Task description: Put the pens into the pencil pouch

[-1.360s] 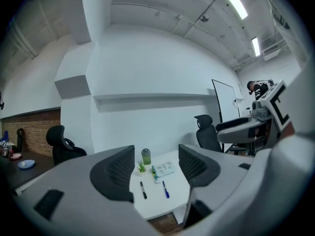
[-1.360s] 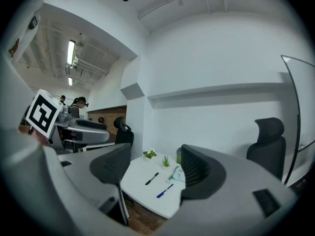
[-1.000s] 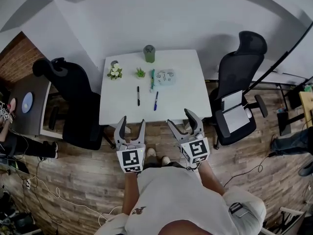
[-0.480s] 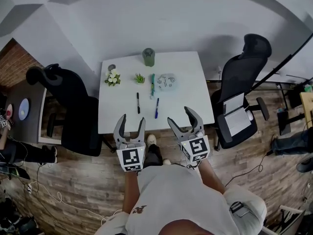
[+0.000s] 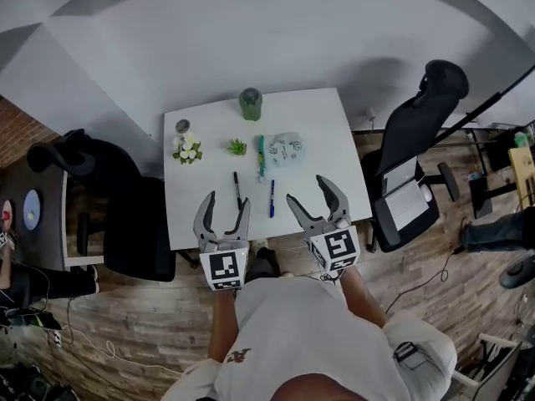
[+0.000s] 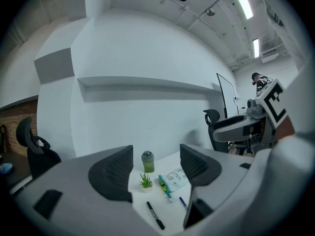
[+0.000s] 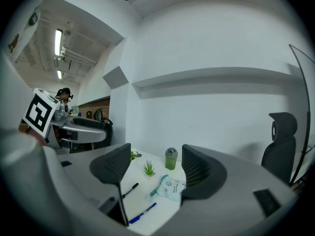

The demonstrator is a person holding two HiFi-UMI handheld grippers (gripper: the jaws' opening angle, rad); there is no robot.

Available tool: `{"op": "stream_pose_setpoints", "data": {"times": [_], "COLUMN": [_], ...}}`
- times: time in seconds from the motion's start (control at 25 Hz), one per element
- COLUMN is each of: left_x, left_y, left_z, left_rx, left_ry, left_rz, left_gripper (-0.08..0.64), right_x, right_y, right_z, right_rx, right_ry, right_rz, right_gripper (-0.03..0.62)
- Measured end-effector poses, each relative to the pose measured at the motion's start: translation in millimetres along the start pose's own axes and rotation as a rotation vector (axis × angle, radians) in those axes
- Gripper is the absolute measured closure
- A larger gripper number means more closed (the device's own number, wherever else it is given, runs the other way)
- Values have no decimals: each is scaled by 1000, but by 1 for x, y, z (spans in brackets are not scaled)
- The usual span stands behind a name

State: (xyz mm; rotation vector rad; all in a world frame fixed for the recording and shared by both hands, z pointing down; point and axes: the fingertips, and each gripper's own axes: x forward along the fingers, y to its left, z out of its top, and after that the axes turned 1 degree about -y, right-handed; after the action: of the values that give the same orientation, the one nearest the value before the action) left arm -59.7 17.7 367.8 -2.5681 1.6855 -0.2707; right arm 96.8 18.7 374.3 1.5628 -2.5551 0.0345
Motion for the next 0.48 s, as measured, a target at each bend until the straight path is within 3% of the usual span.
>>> {"op": "stream_pose_setpoints", "data": {"times": [0.48], "left_x": [71], "left_y": [50], "left_z": [-18], "left_rx": [-25], "left_ry": [20], "left_rz": [-87], "left_gripper": [249], "right_x": [73], "right_y": [-15], "right_z": [-4], "right_rx": [-10], "right_ry": [64], "right_rz": [-77], "right_gripper": [268]}}
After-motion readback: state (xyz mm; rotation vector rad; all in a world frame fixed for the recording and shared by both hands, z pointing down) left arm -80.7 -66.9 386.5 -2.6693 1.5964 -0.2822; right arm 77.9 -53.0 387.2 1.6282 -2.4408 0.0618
